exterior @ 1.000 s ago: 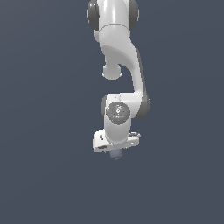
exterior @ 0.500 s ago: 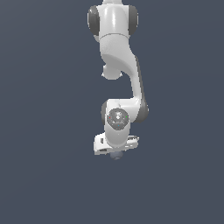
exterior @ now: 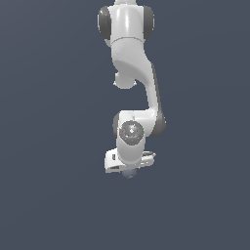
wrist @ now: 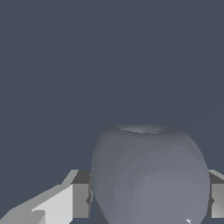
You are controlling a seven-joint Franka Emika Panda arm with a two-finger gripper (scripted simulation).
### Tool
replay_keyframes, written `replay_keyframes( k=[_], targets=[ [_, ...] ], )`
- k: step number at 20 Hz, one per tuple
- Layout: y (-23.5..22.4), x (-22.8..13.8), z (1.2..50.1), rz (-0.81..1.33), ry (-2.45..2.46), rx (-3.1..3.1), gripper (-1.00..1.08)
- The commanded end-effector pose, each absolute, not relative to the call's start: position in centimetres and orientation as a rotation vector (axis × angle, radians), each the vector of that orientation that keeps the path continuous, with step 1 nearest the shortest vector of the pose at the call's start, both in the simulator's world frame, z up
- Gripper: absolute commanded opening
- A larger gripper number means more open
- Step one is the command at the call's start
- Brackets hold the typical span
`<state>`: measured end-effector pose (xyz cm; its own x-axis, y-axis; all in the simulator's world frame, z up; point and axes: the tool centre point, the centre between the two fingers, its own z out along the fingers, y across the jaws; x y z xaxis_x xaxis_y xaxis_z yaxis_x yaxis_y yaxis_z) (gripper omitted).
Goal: Pick up the object and move it to a goal position.
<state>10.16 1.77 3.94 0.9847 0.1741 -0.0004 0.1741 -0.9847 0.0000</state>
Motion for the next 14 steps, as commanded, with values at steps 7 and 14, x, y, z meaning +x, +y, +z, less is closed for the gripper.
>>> replay_keyframes(
  k=[7,14],
  targets=[
    [1.9,9.8,4.6,0.000,-0.275,-3.130,-1.00],
    [2.3,8.5,6.9,0.000,-0.275,-3.130,-1.00]
  ],
)
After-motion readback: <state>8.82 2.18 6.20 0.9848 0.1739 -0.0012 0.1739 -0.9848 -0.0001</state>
